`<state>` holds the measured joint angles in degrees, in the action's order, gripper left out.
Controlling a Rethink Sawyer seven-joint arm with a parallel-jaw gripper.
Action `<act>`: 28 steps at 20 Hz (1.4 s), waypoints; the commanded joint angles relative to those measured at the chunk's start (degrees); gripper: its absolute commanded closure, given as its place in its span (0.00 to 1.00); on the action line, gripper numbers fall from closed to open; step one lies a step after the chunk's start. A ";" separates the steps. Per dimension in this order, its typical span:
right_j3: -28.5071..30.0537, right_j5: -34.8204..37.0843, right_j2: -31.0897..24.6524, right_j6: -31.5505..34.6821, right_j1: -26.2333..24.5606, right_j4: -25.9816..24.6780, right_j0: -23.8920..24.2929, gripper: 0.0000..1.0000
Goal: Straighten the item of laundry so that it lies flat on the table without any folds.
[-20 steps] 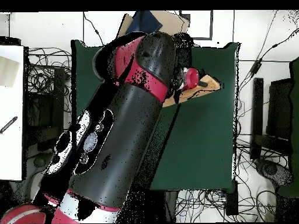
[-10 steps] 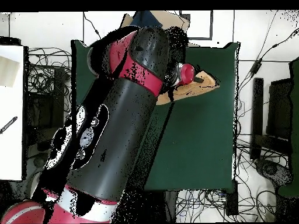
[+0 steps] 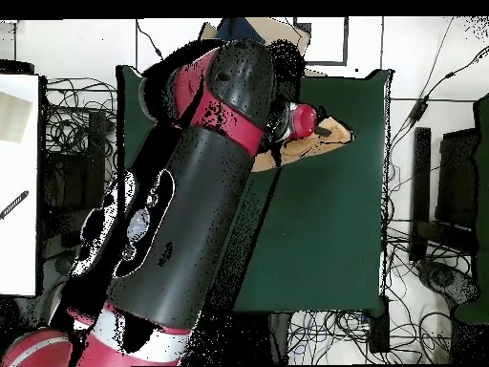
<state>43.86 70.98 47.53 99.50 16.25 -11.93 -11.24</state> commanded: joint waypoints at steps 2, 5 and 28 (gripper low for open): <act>-1.14 7.04 -1.11 13.79 0.25 2.10 -0.37 1.00; -2.34 7.93 -1.20 13.43 -0.07 2.07 -0.23 1.00; -7.27 13.01 -1.57 15.04 -0.94 2.13 -0.57 1.00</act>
<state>35.41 79.25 47.56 99.50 14.87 -11.89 -11.31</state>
